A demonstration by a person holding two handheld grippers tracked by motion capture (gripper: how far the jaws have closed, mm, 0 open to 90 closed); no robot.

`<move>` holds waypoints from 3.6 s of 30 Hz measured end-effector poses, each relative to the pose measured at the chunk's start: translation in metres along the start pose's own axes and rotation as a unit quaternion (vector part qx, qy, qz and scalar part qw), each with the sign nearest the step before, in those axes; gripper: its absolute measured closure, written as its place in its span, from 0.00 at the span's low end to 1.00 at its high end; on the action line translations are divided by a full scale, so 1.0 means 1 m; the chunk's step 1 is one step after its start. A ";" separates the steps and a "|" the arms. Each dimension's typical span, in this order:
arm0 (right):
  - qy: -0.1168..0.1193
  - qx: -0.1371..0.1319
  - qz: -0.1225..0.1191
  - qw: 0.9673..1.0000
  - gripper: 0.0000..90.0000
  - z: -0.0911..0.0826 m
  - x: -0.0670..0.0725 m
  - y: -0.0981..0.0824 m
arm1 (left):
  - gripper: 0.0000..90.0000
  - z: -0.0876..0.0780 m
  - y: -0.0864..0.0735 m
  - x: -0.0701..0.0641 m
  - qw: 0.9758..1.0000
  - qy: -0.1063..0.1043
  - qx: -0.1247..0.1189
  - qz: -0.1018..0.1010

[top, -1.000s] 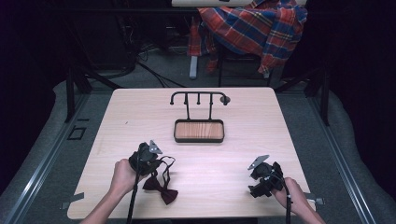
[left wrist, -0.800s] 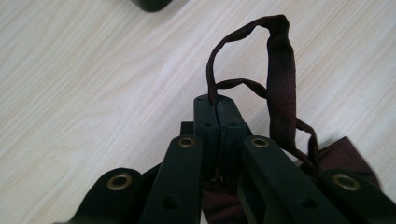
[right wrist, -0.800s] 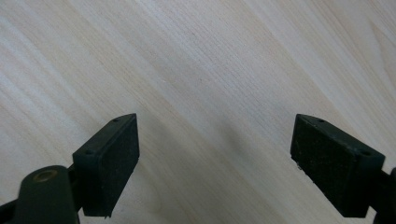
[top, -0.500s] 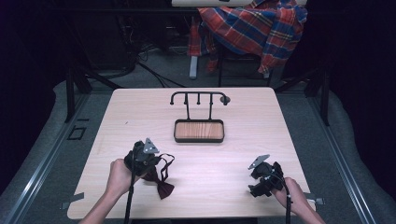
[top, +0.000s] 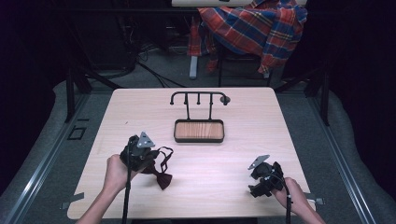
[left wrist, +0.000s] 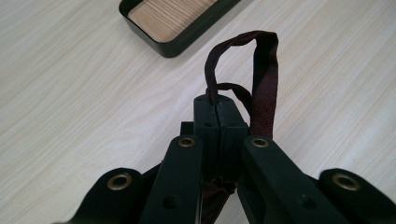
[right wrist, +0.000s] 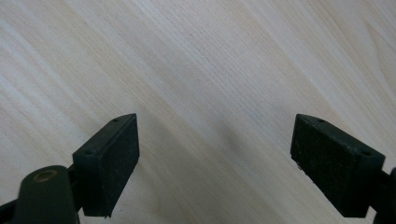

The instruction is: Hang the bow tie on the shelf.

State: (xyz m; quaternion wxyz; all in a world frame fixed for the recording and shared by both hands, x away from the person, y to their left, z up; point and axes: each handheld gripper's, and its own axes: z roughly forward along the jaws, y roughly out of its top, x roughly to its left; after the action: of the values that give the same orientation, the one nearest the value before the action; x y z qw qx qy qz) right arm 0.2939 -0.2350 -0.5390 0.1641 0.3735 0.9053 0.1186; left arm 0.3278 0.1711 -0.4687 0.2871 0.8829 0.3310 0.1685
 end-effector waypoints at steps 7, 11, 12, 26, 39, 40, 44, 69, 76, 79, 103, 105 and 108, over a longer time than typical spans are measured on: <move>-0.005 0.002 -0.004 1.000 0.17 0.000 0.002 0.001 | 0.99 -0.003 0.002 0.004 1.000 0.005 -0.003 -0.004; -0.005 0.001 -0.004 1.000 0.17 0.000 0.002 0.001 | 0.99 -0.005 0.005 0.005 1.000 0.009 -0.004 -0.003; -0.001 -0.001 -0.002 1.000 0.17 0.000 0.002 0.000 | 0.99 -0.005 0.005 0.005 1.000 0.008 -0.005 -0.003; -0.002 0.002 -0.005 1.000 0.17 0.001 0.003 0.001 | 0.99 -0.011 0.015 0.012 1.000 0.022 -0.010 -0.005; 0.002 0.001 -0.007 1.000 0.17 0.002 0.003 0.001 | 0.99 -0.016 0.041 0.019 0.999 0.033 -0.018 0.005; 0.002 0.001 -0.007 1.000 0.17 0.002 0.003 0.001 | 0.99 -0.016 0.044 0.020 0.999 0.036 -0.018 0.007; -0.001 0.001 -0.009 1.000 0.17 0.001 0.003 0.001 | 0.99 -0.017 0.053 0.024 0.999 0.042 -0.018 0.010; -0.003 0.002 -0.009 1.000 0.17 0.001 0.002 0.001 | 0.99 -0.017 0.099 0.044 0.997 0.072 -0.029 0.007; -0.001 0.001 -0.009 1.000 0.17 0.001 0.003 0.001 | 0.99 -0.012 0.107 0.048 0.997 0.077 -0.026 0.004; -0.002 0.002 -0.009 1.000 0.17 0.001 0.002 0.001 | 0.99 -0.010 0.110 0.050 0.997 0.078 -0.027 0.002; 0.003 0.004 -0.009 1.000 0.17 0.002 0.002 0.001 | 0.99 0.003 0.129 0.061 0.996 0.081 -0.033 -0.003; 0.000 0.005 -0.011 1.000 0.17 0.001 0.002 0.001 | 0.99 0.006 0.131 0.060 0.996 0.082 -0.033 -0.004; 0.000 0.004 -0.009 1.000 0.17 0.001 0.001 0.000 | 0.99 0.009 0.134 0.061 0.996 0.083 -0.030 -0.001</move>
State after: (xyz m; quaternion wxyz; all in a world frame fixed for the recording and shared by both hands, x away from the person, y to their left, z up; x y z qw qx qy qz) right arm 0.2936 -0.2337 -0.5404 0.1638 0.3659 0.9091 0.1132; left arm 0.4416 0.1264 -0.3866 0.2850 0.8564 0.3497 0.2511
